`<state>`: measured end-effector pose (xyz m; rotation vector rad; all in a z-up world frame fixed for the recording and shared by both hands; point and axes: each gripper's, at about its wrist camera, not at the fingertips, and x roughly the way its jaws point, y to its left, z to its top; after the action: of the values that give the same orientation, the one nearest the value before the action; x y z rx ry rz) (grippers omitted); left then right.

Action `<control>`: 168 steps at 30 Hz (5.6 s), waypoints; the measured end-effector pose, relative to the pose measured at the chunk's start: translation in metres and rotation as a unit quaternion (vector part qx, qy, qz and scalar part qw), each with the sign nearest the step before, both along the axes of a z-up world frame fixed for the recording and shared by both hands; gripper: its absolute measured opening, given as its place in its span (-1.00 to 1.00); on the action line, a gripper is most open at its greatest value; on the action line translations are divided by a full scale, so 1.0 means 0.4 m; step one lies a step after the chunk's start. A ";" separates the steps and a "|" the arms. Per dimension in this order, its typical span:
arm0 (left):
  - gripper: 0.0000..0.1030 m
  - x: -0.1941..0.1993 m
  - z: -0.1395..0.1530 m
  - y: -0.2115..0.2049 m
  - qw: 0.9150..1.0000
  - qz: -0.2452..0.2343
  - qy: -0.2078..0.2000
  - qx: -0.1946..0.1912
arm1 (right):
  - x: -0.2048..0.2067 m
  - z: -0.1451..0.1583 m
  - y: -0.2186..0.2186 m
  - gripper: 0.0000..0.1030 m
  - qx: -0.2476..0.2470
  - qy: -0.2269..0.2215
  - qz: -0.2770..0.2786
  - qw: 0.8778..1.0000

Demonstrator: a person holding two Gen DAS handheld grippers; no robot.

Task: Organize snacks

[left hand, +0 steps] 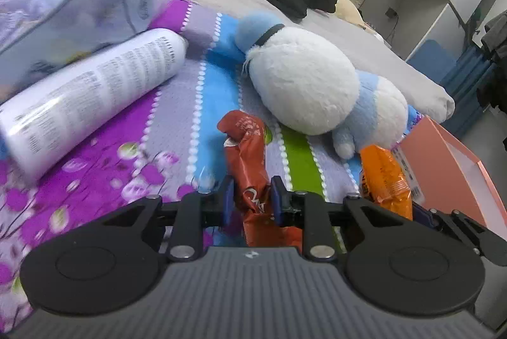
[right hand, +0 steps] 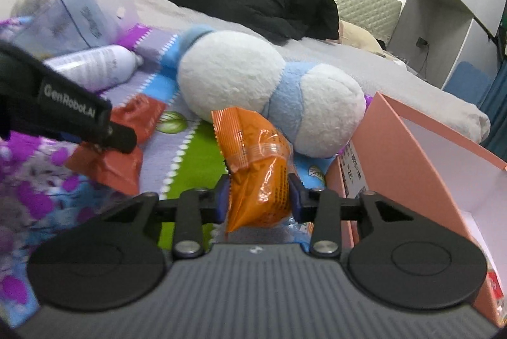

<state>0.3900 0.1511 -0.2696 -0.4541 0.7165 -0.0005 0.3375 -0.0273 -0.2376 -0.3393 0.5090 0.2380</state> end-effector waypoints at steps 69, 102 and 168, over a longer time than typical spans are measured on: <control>-0.57 -0.395 0.381 -0.536 0.982 -0.169 -0.060 0.063 | -0.400 0.328 -0.512 -0.21 0.177 0.037 -0.046 0.982; -0.28 0.012 0.284 -0.669 0.978 -0.205 0.008 0.035 | -0.067 0.179 -0.632 -0.09 0.171 0.087 -0.103 0.976; 0.46 -0.748 0.621 -0.597 0.976 -0.167 -0.111 0.089 | -0.664 0.448 -0.657 0.11 0.207 -0.011 -0.102 0.973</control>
<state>0.0909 -0.0877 -0.0213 -0.1539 0.5590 -0.2964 0.0718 -0.2899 -0.0584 0.1169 0.4560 0.1358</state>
